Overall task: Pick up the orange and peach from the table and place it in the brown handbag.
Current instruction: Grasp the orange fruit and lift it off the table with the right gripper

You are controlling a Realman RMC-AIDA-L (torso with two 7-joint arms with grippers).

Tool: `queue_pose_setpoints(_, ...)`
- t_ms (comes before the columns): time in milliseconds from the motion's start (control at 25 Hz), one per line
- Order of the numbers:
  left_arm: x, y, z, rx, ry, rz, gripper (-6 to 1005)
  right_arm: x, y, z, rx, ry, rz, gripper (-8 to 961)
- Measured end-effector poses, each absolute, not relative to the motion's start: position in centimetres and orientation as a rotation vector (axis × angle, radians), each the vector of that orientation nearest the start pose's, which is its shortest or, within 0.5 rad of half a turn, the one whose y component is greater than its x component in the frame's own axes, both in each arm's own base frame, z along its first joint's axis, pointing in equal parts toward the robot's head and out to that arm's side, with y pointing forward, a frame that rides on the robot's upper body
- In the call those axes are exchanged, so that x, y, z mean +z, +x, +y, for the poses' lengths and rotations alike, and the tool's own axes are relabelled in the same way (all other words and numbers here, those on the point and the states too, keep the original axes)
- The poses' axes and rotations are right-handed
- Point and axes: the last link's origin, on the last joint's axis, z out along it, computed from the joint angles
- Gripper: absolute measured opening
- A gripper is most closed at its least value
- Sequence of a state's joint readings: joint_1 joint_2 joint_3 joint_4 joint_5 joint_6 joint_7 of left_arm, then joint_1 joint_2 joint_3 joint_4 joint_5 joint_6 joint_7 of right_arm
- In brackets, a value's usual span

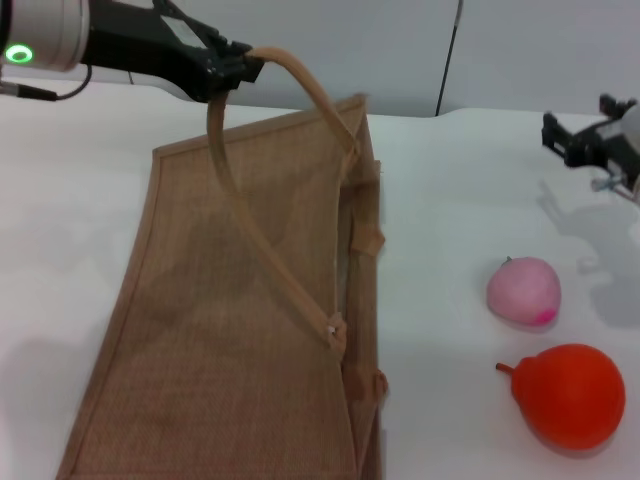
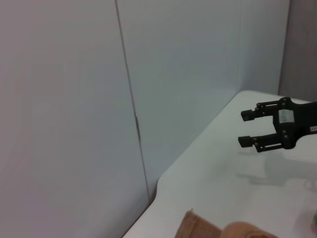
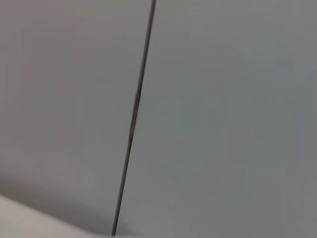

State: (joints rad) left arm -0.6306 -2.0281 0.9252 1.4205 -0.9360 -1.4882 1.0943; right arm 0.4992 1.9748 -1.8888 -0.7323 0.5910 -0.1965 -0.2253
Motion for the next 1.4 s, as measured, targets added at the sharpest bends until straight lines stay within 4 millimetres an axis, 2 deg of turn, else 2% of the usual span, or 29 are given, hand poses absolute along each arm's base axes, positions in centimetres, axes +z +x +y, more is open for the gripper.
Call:
queue_pose_setpoints(160,11.6,-13.6,38.9,-0.275,-2.567,-0.38,123,1.4,24.4,42.2,0.227,-1.862,0.498,759)
queue_pose_setpoints(280,12.2,-12.9,38.4,-0.314,-2.573,-0.355,123,2.8,23.3,42.0,0.178,-1.88,0.492,760)
queue_pose_setpoints(560,13.3,-11.5,37.5,-0.323,-2.564,-0.29,124,4.7,20.8,41.0,0.065,-1.995,0.591,760)
queue_pose_setpoints(840,13.4,-11.7,37.5,-0.307,-2.556,-0.301,124,6.6,18.7,38.6,-0.209,-2.088,0.639,760)
queue_pose_setpoints(960,13.5,-12.1,37.6,-0.277,-2.545,-0.313,124,6.5,17.7,37.6,-0.291,-2.127,0.632,760)
queue_pose_setpoints(1200,13.4,-12.5,37.8,-0.241,-2.534,-0.325,124,4.1,17.1,35.0,-0.501,-2.258,0.659,760)
queue_pose_setpoints(1400,13.5,-12.9,37.8,-0.217,-2.526,-0.339,124,2.9,16.7,33.4,-0.636,-2.33,0.661,760)
